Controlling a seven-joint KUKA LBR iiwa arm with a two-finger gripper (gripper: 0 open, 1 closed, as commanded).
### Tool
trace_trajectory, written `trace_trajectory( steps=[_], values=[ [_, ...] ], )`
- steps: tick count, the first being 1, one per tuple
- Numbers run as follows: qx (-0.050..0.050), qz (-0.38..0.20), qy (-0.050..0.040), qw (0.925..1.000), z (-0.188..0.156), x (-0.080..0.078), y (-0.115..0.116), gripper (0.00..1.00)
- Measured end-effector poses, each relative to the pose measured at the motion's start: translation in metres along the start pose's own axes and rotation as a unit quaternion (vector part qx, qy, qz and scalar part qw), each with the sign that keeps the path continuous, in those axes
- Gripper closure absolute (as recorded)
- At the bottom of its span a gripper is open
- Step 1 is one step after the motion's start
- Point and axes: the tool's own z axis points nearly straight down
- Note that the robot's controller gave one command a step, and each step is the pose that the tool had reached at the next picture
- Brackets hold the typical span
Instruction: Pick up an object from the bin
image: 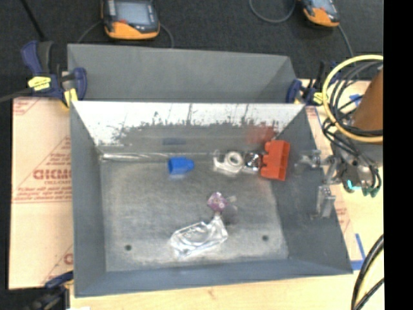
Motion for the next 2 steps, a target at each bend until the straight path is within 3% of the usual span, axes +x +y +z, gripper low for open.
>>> trace_trajectory(
  steps=[1,2],
  values=[
    [0.0,-0.219,-0.0013,0.9758,0.1414,-0.0606,0.052,0.0],
    [0.001,-0.219,-0.0028,0.9757,0.1388,-0.0613,0.0509,1.0]
  ],
)
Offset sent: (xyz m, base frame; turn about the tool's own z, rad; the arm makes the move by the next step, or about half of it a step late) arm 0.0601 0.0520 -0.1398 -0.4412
